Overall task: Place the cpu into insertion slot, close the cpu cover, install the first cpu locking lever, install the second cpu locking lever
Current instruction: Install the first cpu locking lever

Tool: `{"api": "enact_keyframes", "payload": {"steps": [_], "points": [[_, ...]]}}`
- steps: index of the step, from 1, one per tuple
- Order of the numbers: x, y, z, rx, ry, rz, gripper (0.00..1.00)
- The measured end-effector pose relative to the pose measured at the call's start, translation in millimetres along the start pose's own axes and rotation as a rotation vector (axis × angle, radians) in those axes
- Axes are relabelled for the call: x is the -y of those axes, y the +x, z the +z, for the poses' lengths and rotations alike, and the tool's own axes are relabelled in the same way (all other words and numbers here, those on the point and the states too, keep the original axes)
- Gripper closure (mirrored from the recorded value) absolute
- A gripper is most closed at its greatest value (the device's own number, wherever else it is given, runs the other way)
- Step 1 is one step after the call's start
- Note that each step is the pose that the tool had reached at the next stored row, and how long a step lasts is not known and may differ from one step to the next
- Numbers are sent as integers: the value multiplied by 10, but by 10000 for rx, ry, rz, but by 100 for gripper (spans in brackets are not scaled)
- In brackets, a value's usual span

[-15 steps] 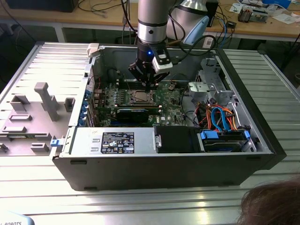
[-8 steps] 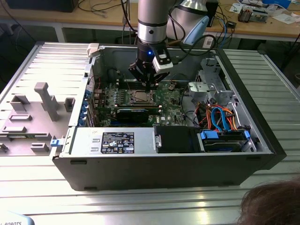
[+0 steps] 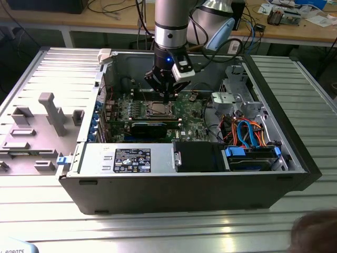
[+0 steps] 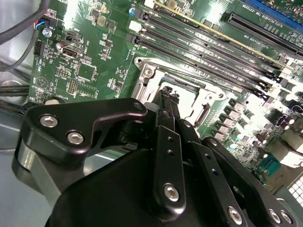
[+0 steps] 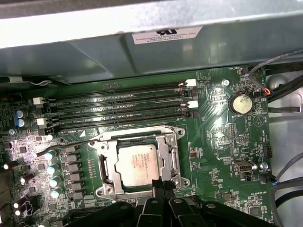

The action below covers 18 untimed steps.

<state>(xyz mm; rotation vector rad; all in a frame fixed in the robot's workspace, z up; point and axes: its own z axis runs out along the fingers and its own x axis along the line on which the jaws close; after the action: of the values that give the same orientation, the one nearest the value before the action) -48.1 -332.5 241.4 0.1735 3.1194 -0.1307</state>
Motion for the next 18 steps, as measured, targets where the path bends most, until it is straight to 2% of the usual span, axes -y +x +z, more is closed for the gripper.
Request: {"api": "enact_keyframes", "payload": {"steps": [18], "points": [[0, 0, 0, 28, -22, -353, 89]]}}
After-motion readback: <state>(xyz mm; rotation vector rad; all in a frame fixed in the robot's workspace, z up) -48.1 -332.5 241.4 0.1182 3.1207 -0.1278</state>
